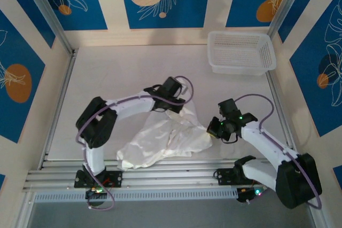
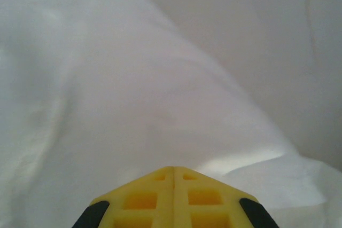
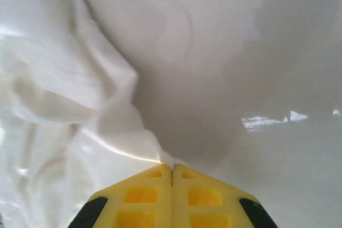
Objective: Fold the inside-out t-shirt
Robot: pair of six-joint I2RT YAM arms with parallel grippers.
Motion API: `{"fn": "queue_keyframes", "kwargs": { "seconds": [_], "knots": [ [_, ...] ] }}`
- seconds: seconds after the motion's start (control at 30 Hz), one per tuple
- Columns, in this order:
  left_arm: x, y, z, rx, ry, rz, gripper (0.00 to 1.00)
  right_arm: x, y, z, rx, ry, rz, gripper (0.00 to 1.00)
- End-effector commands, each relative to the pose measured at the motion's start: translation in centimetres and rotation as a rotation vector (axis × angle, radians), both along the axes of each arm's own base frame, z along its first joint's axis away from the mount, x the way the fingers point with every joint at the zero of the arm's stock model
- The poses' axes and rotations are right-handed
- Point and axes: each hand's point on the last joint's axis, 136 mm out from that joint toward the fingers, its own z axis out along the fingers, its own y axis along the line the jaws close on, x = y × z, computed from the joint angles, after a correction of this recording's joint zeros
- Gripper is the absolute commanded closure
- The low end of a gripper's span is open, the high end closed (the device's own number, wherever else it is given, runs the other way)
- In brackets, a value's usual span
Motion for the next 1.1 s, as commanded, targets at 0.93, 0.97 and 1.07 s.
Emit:
{"fn": "queue_keyframes", "kwargs": {
  "seconds": [0.93,0.97,1.07],
  "knots": [
    [1.4,7.5,-1.6,0.102,-0.011,0.127,1.00,2.2,0.4,6.1,0.038,-0.193,0.017,1.00],
    [1.5,8.5,-1.0,0.080,-0.020,0.154,1.00,2.2,0.2,6.4,0.035,-0.203,0.007,1.00],
    [2.2,12.5,0.8,0.010,-0.038,0.274,1.00,2.1,-0.9,7.6,0.018,-0.247,-0.038,1.00]
  ]
}}
